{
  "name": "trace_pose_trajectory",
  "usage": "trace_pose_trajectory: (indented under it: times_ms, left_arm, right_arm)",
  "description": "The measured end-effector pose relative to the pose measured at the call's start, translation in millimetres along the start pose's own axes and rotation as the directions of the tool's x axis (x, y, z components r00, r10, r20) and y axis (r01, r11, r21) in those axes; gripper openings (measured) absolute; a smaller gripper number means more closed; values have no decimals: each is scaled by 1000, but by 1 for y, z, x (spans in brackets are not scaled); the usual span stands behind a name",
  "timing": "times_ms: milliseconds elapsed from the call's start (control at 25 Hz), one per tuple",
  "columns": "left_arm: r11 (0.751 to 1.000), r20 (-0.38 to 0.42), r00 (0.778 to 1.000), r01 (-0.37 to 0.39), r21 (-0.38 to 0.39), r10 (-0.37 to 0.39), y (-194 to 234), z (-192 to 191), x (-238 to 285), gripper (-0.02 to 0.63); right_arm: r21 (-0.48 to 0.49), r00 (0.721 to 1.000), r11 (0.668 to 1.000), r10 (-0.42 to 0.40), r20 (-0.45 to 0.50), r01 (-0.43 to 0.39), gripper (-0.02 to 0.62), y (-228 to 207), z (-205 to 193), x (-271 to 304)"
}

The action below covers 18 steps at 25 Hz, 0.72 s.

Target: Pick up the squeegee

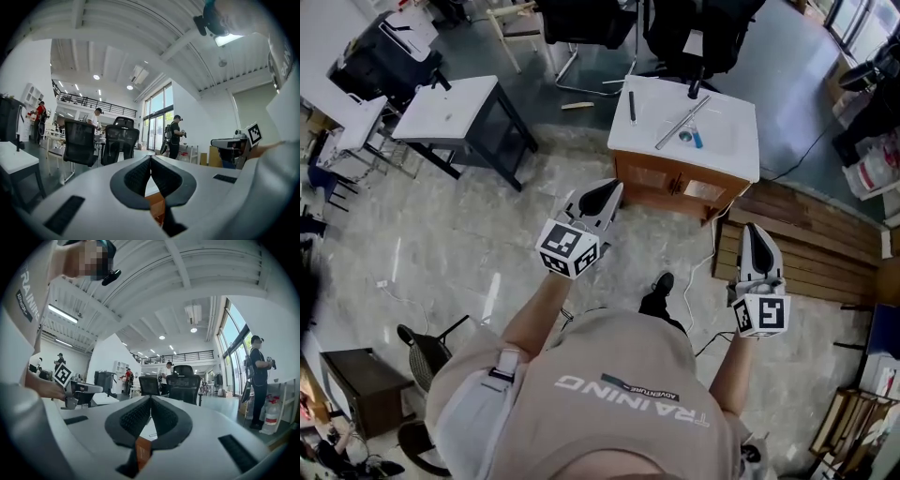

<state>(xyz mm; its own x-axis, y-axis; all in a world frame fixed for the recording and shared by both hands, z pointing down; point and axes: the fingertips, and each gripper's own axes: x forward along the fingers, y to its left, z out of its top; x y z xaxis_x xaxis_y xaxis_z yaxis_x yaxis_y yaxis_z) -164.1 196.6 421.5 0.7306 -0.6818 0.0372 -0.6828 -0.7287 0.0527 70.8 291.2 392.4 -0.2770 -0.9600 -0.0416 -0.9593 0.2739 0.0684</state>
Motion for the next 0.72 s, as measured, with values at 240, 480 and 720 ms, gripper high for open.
trace_pose_trajectory:
  times_ms: [240,480,720]
  left_arm:
    - [998,11,998,-65,2,65,17,6,52,12]
    - [992,15,992,-124,10,124,34,17,112,12]
    - [984,19,984,-177,-1,177,48,22,153,12]
  right_arm:
    - [8,998,998,59,15,-59,32,-49,-6,55]
    - [15,992,992,125,16,-126,32,-102,-10,102]
    - [23,984,984,179,4,-179,32,-138,-15,137]
